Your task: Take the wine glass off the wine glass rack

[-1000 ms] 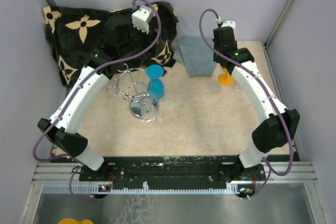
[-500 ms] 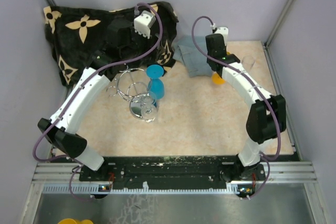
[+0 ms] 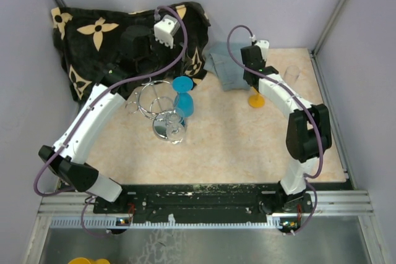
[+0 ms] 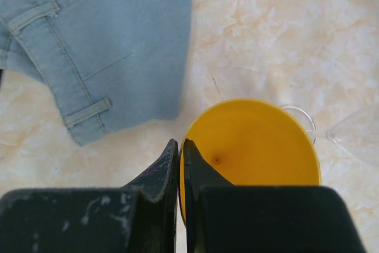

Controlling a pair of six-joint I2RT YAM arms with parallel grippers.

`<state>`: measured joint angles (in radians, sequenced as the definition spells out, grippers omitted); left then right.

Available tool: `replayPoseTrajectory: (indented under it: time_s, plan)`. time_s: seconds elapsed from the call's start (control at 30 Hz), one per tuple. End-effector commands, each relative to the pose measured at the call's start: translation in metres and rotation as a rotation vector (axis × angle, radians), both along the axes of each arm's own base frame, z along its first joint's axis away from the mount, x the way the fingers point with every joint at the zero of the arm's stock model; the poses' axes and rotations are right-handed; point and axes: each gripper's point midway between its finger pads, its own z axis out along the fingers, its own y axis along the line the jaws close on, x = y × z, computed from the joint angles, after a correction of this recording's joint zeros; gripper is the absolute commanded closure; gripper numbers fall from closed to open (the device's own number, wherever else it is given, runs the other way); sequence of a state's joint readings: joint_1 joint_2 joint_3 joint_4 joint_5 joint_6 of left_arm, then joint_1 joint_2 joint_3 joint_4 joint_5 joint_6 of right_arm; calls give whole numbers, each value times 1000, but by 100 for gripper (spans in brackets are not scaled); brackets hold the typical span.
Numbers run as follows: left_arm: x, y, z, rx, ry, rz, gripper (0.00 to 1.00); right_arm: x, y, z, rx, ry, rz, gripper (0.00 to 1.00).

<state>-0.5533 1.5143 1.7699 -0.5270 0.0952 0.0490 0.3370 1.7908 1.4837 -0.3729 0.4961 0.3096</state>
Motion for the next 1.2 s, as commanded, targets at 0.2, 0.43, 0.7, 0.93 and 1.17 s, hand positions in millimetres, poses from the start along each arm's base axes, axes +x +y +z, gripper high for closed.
replayPoseTrajectory:
  time_s: [0.2,0.43,0.7,0.93,1.17]
  plan:
    - [-7,2,-2,-8,17,-17,16,-9,-16,5,46,-4,-47,77]
    - [-6,3,-1,-13,18,-7,16,-9,-10,52,98,-89,-16,49]
    - [0,9,-1,-28,26,25,16,-17,4,172,200,-283,70,47]
    - [16,26,1,-60,34,92,16,-33,53,215,405,-257,257,46]
    - [39,66,12,-83,9,205,15,-67,123,207,731,-141,467,47]
